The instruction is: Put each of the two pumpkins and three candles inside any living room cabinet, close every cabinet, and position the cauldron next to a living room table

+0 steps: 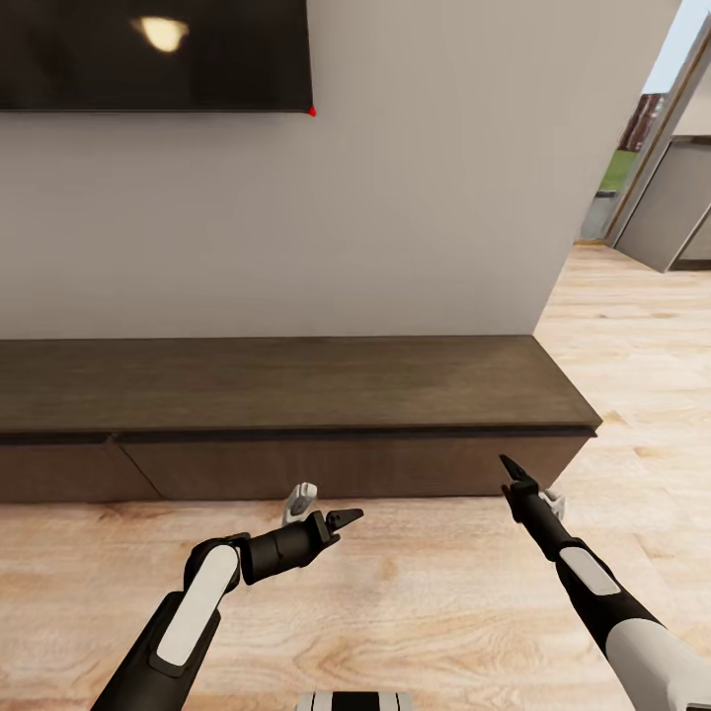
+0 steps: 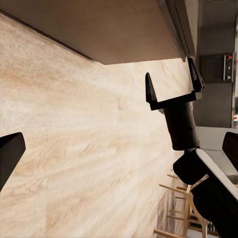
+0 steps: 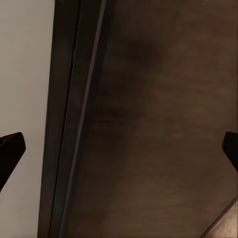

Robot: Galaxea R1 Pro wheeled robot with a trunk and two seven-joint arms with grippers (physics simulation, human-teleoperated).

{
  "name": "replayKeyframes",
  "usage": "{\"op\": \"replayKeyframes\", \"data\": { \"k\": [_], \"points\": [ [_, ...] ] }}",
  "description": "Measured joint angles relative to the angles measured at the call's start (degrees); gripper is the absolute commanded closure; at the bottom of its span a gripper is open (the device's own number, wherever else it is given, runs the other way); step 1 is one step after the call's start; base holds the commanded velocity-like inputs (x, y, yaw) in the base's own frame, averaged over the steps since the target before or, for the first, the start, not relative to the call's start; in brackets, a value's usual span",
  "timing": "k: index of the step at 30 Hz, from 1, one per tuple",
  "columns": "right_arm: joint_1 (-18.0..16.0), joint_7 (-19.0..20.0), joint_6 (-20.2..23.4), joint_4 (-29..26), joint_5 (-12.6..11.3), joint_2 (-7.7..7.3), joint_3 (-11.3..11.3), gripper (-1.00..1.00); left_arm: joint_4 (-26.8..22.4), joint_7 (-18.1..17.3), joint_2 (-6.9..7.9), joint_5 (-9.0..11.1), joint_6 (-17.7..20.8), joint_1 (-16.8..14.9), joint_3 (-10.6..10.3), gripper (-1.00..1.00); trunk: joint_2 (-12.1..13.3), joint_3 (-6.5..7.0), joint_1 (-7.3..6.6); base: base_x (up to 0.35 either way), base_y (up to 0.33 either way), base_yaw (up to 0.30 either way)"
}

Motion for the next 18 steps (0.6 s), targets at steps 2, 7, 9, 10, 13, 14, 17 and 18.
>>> {"op": "replayKeyframes", "data": {
  "k": [2, 7, 9, 10, 13, 14, 17, 18],
  "points": [
    [0.0, 0.0, 0.2, 0.0, -0.2, -0.08, -0.1, -1.00, 0.0, -0.1, 0.00, 0.0, 0.0, 0.0, 0.0, -1.00, 0.0, 0.00, 0.01, 0.038, 0.000, 0.000],
    [0.0, -0.1, 1.0, -0.1, -0.4, -0.12, -0.1, -1.00, 0.0, -0.1, 0.00, 0.0, 0.1, 0.0, 0.0, -1.00, 0.0, 0.00, 0.02, 0.011, 0.000, 0.000],
    [0.0, 0.0, 2.1, -0.1, -0.4, -0.12, -0.2, -1.00, 0.0, -0.1, 0.00, 0.0, 0.1, 0.0, 0.0, -1.00, 0.0, 0.00, 0.02, 0.003, 0.000, 0.000],
    [0.0, 0.0, 3.0, -0.1, -0.5, -0.15, -0.2, -1.00, 0.0, -0.1, 0.00, 0.0, 0.1, 0.0, 0.0, -1.00, 0.0, 0.00, 0.02, 0.000, 0.000, 0.000],
    [0.0, -0.1, 4.9, 0.0, -1.7, -0.27, -0.4, -1.00, 0.0, -0.1, 0.00, 0.0, 0.2, 0.0, 0.0, -1.00, 0.0, 0.00, 0.02, 0.000, 0.000, 0.000],
    [0.0, -0.1, 5.1, 0.0, -2.3, -0.28, -0.4, -1.00, 0.0, -0.1, 0.00, 0.0, 0.2, 0.0, 0.0, -1.00, 0.0, 0.00, 0.01, 0.000, 0.000, 0.000],
    [0.0, -0.6, 5.4, 0.0, -3.8, -0.48, -0.4, -1.00, -0.1, -0.1, -0.06, 0.0, 0.3, 0.0, -0.1, -1.00, 0.0, 0.00, 0.01, 0.000, 0.000, 0.000],
    [0.0, -0.6, 5.4, 0.0, -3.9, -0.54, -0.4, -1.00, -0.2, -0.1, -0.07, 0.0, 0.3, 0.0, -0.1, -1.00, 0.0, 0.00, 0.01, 0.000, 0.000, 0.000]
  ]
}}
